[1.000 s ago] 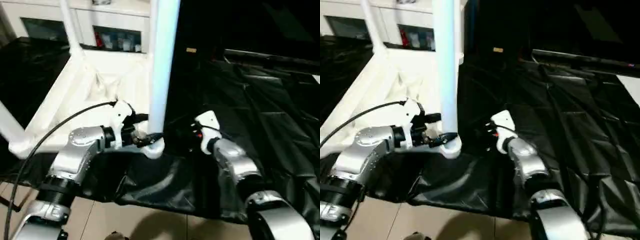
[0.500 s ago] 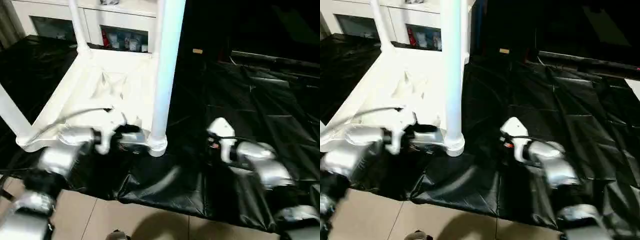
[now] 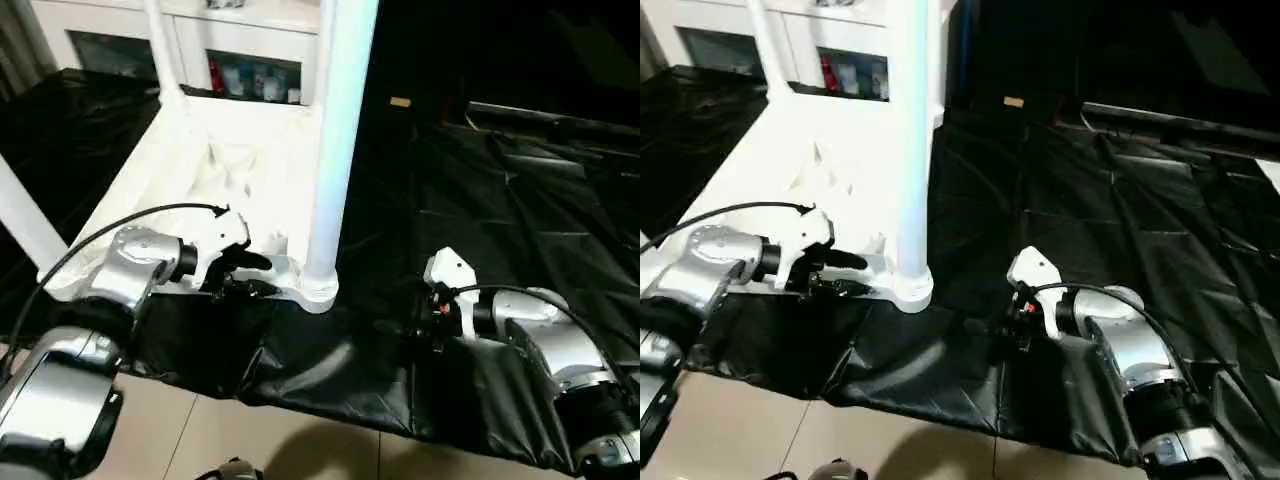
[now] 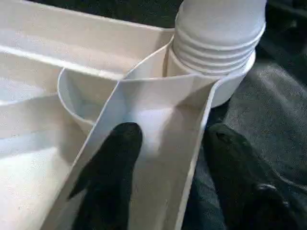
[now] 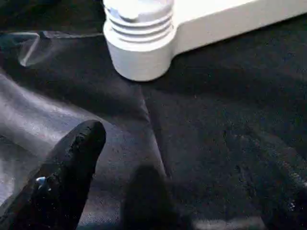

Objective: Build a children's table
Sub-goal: Rotate table base, then rotate leg to tighten

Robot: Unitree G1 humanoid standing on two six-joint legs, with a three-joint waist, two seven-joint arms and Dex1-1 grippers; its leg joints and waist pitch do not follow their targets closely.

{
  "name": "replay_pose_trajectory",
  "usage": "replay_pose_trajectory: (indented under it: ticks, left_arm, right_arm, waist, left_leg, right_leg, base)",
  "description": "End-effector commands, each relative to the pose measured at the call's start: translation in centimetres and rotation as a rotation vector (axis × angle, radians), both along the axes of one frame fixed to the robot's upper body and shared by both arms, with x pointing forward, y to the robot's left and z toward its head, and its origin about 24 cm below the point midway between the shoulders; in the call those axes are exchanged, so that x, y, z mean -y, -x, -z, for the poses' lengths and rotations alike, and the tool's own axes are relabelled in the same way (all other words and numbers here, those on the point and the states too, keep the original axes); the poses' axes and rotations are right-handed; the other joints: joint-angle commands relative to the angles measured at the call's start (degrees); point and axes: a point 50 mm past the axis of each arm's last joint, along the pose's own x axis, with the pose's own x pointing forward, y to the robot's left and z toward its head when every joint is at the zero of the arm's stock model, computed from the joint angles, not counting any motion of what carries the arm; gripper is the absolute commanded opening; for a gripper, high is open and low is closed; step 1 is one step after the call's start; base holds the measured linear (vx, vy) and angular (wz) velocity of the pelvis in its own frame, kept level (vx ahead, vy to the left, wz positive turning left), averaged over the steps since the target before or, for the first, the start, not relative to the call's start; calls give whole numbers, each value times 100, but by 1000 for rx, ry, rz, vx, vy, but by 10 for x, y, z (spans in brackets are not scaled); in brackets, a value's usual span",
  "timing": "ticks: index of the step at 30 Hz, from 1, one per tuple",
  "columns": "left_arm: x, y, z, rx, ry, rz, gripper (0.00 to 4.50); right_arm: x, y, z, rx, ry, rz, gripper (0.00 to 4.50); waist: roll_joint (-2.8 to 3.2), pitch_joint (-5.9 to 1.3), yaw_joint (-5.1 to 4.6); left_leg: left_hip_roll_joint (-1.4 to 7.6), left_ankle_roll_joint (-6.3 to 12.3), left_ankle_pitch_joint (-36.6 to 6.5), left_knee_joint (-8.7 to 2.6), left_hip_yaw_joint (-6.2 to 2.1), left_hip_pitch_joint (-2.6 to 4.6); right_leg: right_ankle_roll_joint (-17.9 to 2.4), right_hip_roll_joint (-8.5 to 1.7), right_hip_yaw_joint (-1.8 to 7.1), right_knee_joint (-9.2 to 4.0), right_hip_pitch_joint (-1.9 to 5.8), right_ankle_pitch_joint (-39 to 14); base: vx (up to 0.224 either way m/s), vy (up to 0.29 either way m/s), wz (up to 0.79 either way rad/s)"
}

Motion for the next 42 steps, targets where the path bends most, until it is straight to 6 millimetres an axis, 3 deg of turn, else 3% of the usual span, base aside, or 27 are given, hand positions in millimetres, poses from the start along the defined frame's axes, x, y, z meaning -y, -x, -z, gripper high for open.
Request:
replay_pose_trajectory:
  ticks: [1, 4, 14, 17, 23, 24, 25, 27, 28, 30, 32, 40, 42]
  left_arm:
    - [1, -3, -2, 5, -21, 11, 198]
    - [-2, -3, 0, -18, -37, 8, 179]
    - [-5, -5, 0, -39, -25, -9, 89]
    - [-3, -4, 2, -64, -5, -19, 66]
    - [6, 1, 13, -140, 53, -2, 38]
    - [8, 3, 16, -145, 51, 8, 29]
    - [14, 6, 21, -152, 55, 26, 25]
    - [23, 11, 29, -162, 65, 45, 13]
    - [28, 13, 33, -164, 73, 58, 8]
    - [38, 16, 37, -168, 100, 66, 5]
    - [46, 18, 39, -167, 129, 61, 2]
    - [57, 23, 43, -143, 138, 40, 2]
    - [56, 23, 41, -140, 138, 30, 0]
  right_arm:
    - [3, 2, -3, -8, -3, 1, 450]
    - [3, 5, -4, -34, -10, -12, 450]
    - [3, 6, -5, -54, -15, -7, 450]
    - [2, 6, -7, -62, -19, -18, 450]
    - [-9, 3, -13, -16, -74, -39, 450]
    - [-13, 1, -14, -5, -78, -38, 450]
    - [-18, -4, -14, 25, -75, -21, 450]
    - [-26, -11, -14, 70, -65, 7, 450]
    - [-30, -15, -14, 94, -56, 22, 450]
    - [-35, -21, -13, 137, -30, 59, 450]
    - [-38, -28, -10, 158, -6, 108, 450]
    - [-51, -35, -6, 137, -6, 78, 450]
    - [-52, -37, -5, 144, -8, 82, 422]
  waist:
    - [88, -425, 18]
    - [97, -430, 55]
    - [97, -400, 63]
    - [95, -404, 60]
    - [78, -426, 33]
    - [38, -429, 34]
    - [66, -428, 38]
    - [39, -423, 9]
    - [64, -412, -4]
    - [34, -399, -2]
    - [52, -399, -3]
    - [17, -404, -7]
    - [34, -398, -18]
  left_leg:
    - [111, -38, -1394, -378, -10, 99]
    - [114, -29, -1370, -374, -17, 100]
    - [124, -97, -1571, -402, -28, 106]
    - [124, -88, -1507, -401, -31, 94]
    - [102, 13, -1253, -368, -13, 72]
    - [101, 38, -1225, -365, -8, 74]
    - [109, 50, -1194, -370, -14, 69]
    - [123, 5, -1233, -384, -16, 81]
    - [119, -29, -1329, -391, -15, 96]
    - [135, -58, -1400, -409, -16, 106]
    - [137, -91, -1432, -414, -5, 133]
    - [114, 48, -1346, -412, -6, 77]
    - [118, 42, -1365, -418, -8, 79]
  right_leg:
    - [-1380, -353, 219, -404, 294, -495]
    - [-1377, -360, 220, -391, 307, -434]
    - [-1318, -392, 225, -442, 294, -908]
    - [-1326, -384, 225, -435, 301, -837]
    - [-1489, -378, 214, -392, 325, -302]
    - [-1485, -378, 213, -395, 331, -298]
    - [-1475, -387, 213, -386, 323, -329]
    - [-1468, -402, 212, -394, 304, -479]
    - [-1451, -408, 213, -419, 281, -685]
    - [-1417, -418, 223, -433, 270, -875]
    - [-1367, -417, 238, -441, 247, -960]
    - [-1163, -415, 237, -456, 277, -1098]
    - [-1137, -414, 238, -464, 264, -1228]
  base:
    - [0, 0, 0]
    - [0, 0, 0]
    - [0, 0, 0]
    - [0, 0, 0]
    - [0, 0, 0]
    - [0, 0, 0]
    - [0, 0, 0]
    - [0, 0, 0]
    - [0, 0, 0]
    - [0, 0, 0]
    - [0, 0, 0]
    - [0, 0, 0]
    - [0, 0, 0]
